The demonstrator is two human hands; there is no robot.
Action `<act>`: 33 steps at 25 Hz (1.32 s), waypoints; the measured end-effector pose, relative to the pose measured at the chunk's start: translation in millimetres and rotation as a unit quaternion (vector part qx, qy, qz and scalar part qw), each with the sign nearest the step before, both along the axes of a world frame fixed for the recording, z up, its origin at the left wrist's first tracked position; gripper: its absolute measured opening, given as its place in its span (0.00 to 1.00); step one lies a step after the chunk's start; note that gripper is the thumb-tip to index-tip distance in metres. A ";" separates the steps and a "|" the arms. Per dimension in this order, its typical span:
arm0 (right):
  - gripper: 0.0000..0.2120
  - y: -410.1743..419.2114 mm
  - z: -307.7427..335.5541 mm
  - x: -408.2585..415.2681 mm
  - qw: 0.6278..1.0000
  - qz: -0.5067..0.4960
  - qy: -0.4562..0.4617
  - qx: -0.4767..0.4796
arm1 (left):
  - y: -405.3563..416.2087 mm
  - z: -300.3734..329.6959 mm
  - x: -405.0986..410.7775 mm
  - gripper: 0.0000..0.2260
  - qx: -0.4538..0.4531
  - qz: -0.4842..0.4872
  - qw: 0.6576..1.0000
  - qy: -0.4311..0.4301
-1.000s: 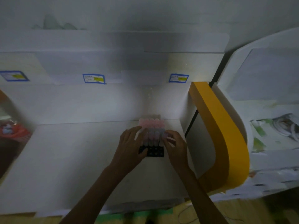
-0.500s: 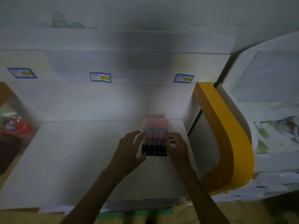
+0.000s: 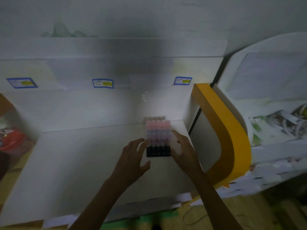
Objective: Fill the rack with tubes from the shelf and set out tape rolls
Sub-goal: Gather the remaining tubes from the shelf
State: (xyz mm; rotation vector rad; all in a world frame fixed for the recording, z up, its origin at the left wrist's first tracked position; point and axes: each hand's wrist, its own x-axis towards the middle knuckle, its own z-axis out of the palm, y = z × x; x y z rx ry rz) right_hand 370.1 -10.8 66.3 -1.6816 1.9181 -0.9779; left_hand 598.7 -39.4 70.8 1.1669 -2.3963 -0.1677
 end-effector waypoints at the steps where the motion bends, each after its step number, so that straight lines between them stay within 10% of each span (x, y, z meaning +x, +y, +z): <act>1: 0.29 10.0 2.8 1.5 1.000 -0.008 -0.007 -0.002 | 1.4 0.6 -1.7 0.34 0.000 -0.013 1.000 -0.001; 15: 0.21 188.7 15.7 -80.5 0.996 -0.019 0.019 -0.080 | 92.8 18.1 -124.0 0.26 0.031 -0.191 0.980 0.049; 25: 0.24 298.5 5.2 -227.0 0.993 -0.092 0.024 -0.076 | 197.2 29.9 -224.7 0.19 0.061 -0.018 0.997 0.053; 33: 0.23 302.0 -6.4 -316.8 0.992 -0.110 0.013 -0.059 | 201.9 40.2 -349.2 0.24 0.021 -0.089 0.996 0.004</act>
